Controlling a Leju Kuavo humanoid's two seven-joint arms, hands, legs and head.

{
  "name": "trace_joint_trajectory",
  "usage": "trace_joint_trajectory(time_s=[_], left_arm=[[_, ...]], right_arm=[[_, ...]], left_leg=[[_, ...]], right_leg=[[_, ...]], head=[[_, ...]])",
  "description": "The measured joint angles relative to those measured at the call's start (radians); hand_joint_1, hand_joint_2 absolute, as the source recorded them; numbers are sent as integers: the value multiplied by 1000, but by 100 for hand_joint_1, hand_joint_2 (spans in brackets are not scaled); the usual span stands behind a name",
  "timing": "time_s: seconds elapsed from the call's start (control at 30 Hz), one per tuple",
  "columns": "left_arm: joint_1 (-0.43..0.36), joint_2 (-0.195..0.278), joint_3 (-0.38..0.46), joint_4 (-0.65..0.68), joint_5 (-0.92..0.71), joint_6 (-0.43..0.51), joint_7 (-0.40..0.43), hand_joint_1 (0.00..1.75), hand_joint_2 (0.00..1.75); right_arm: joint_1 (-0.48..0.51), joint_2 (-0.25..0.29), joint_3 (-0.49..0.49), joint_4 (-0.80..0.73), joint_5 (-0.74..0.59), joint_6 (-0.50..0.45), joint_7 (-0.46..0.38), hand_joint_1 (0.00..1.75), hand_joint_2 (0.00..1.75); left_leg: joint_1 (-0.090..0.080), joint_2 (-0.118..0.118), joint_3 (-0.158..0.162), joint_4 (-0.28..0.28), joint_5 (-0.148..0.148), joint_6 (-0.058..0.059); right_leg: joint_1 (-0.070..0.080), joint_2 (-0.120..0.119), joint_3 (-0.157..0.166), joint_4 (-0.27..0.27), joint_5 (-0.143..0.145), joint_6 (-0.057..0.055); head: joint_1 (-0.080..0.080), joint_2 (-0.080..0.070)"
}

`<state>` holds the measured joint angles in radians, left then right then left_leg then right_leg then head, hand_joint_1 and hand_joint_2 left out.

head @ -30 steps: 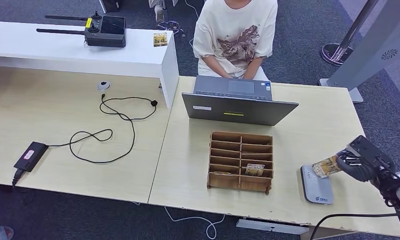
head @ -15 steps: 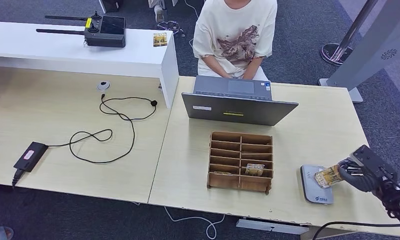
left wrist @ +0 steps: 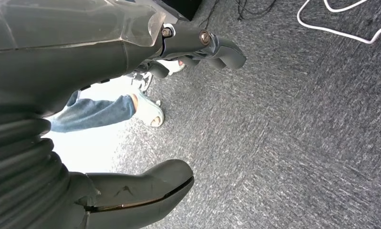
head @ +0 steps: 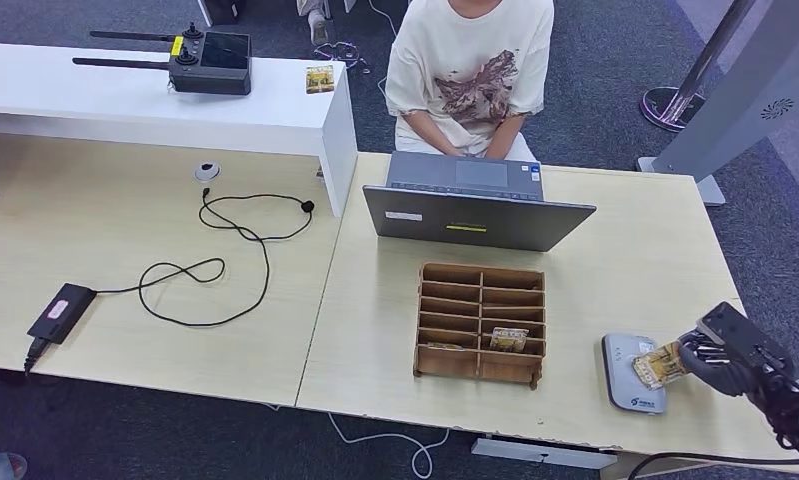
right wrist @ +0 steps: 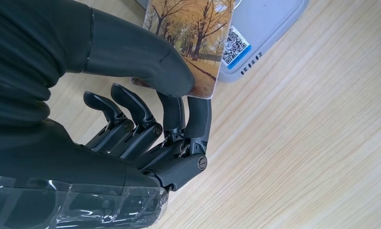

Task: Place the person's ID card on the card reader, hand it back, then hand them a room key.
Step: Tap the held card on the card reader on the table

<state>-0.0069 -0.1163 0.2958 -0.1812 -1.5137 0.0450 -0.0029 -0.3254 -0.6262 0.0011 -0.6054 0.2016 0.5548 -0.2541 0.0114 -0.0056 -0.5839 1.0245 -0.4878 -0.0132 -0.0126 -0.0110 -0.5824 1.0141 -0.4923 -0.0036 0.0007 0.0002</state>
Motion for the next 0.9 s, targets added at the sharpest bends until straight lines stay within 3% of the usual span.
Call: trace_joint_trajectory(time_s=[0.9], left_arm=[[0,0,0,0,0,-3,0,0,175]], right_arm=[[36,47,6,-78,38,-54,26,175,175]], left_leg=[[0,0,0,0,0,0]], right_leg=[[0,0,0,0,0,0]], head=[[0,0]])
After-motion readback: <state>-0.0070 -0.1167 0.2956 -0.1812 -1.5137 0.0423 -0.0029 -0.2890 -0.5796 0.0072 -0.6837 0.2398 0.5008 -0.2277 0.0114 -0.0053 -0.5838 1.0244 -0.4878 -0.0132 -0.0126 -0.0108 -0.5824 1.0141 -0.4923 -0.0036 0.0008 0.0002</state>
